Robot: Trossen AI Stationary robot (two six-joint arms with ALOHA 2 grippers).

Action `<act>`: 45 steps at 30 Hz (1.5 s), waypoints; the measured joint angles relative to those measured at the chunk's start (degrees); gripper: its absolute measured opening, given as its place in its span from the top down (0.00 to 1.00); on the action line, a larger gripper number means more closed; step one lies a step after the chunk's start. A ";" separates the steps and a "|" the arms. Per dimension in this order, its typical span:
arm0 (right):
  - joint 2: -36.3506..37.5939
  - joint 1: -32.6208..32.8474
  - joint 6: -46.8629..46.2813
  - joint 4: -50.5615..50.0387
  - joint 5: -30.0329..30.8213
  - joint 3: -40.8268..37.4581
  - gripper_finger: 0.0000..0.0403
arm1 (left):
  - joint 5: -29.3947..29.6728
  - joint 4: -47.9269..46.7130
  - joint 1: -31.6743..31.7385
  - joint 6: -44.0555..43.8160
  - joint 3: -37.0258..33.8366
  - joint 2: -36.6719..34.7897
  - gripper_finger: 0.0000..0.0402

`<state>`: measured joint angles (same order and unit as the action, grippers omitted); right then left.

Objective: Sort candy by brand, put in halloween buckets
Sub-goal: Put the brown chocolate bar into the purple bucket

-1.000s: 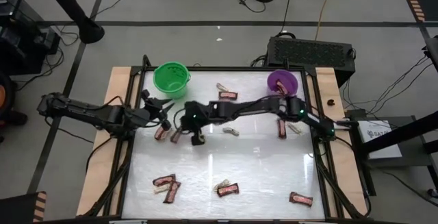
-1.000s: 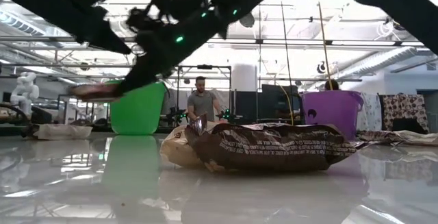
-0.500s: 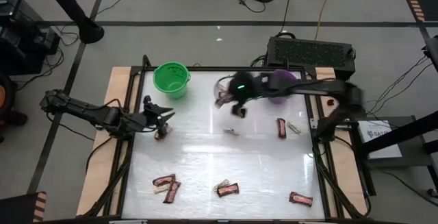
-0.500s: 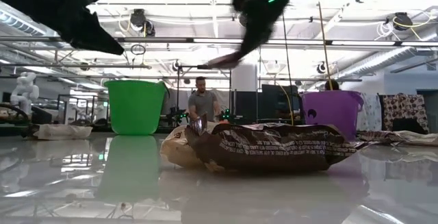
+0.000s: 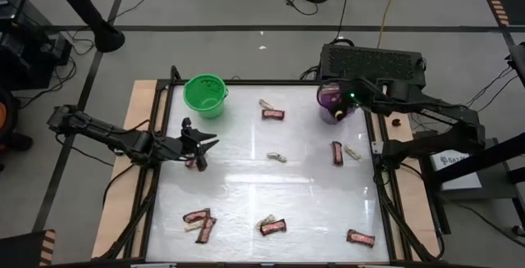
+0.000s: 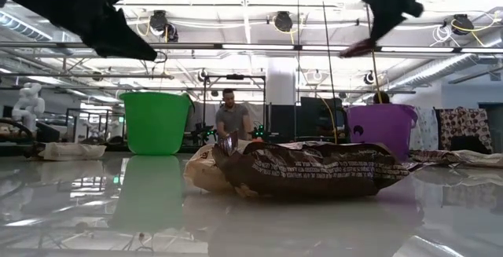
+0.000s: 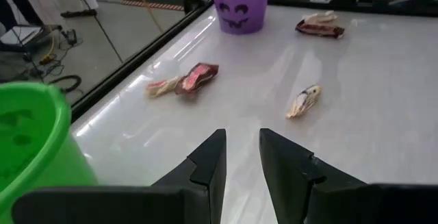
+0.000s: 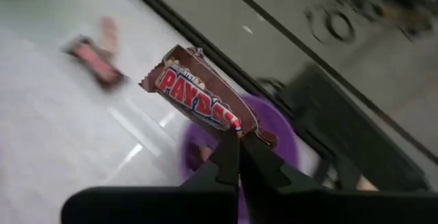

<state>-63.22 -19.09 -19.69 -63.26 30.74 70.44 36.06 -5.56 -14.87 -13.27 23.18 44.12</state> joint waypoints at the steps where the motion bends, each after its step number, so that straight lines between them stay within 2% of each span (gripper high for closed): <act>1: -0.20 -0.86 -0.99 -1.27 0.47 -0.03 1.00 | 0.00 1.06 0.00 0.40 0.00 0.38 0.76; 9: -8.59 -6.62 -3.88 -8.21 0.30 -0.12 1.00 | 0.01 2.35 0.00 3.70 0.02 1.64 0.76; 18: -16.64 -7.89 -2.15 -9.23 -1.11 -0.12 0.98 | -0.72 3.84 0.02 6.61 0.02 1.64 0.76; 26: -17.91 -8.61 -2.96 -12.11 -0.62 -0.12 0.84 | -3.40 3.76 0.00 6.09 0.02 1.64 0.76; 35: -16.94 -8.59 0.36 -11.89 -1.36 0.37 0.68 | -3.46 3.18 0.00 4.59 0.02 1.64 0.76; 37: -16.88 -8.54 0.27 -10.65 -4.54 0.93 0.66 | -3.73 3.04 0.00 4.56 0.02 1.64 0.76; 40: -16.92 -7.36 0.48 -5.30 -13.05 1.21 0.65 | -4.56 2.83 0.00 4.09 0.02 1.64 0.76; 43: -16.92 -4.69 1.87 1.44 -21.25 1.28 0.66 | -4.57 2.25 0.00 3.06 0.04 1.64 0.76; 45: -17.09 -1.66 3.30 7.35 -24.31 1.28 0.66 | -4.59 1.42 0.00 3.00 0.04 1.64 0.76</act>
<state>-80.31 -20.76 -16.39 -55.91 6.43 71.72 31.46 -4.13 -14.87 -10.26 23.22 45.76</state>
